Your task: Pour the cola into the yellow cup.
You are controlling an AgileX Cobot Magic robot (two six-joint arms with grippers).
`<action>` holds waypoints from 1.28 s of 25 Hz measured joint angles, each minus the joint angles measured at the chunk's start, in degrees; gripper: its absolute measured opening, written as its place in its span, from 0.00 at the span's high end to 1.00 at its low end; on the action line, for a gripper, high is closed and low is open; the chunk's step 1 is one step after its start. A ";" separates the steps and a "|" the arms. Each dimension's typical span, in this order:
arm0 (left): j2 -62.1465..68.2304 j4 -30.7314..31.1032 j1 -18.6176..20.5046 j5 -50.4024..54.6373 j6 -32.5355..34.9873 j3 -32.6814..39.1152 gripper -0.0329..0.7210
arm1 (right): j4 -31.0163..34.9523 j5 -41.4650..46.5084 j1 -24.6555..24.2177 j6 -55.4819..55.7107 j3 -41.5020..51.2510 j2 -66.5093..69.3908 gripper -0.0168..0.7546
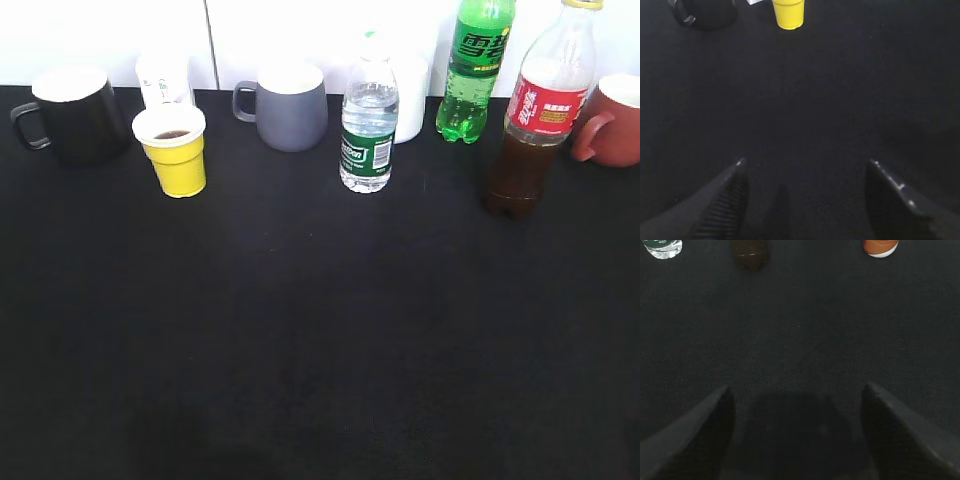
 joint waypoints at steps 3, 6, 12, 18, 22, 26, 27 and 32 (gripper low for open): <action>0.00 0.00 0.00 0.00 0.03 0.00 0.23 | 0.00 0.00 0.00 0.00 0.00 0.00 0.21; -0.30 0.00 1.71 0.00 0.03 0.00 0.23 | 0.00 -0.05 0.00 0.07 0.00 -0.78 0.21; -7.58 0.21 18.84 -0.21 0.03 0.14 0.23 | 0.00 -0.05 0.00 0.15 0.00 -5.29 0.21; -7.58 0.21 25.71 -0.21 0.03 0.14 0.23 | 0.00 -0.05 0.00 0.15 0.00 -5.35 0.21; -7.58 0.21 25.71 -0.21 0.03 0.14 0.23 | 0.00 -0.05 0.00 0.15 0.00 -5.35 0.21; -7.58 0.21 25.71 -0.21 0.03 0.14 0.23 | 0.00 -0.05 0.00 0.15 0.00 -5.35 0.21; -7.58 0.21 25.71 -0.21 0.03 0.14 0.23 | 0.00 -0.05 0.00 0.15 0.00 -5.35 0.21; -7.58 0.21 25.71 -0.21 0.03 0.14 0.23 | 0.00 -0.05 0.00 0.15 0.00 -5.35 0.22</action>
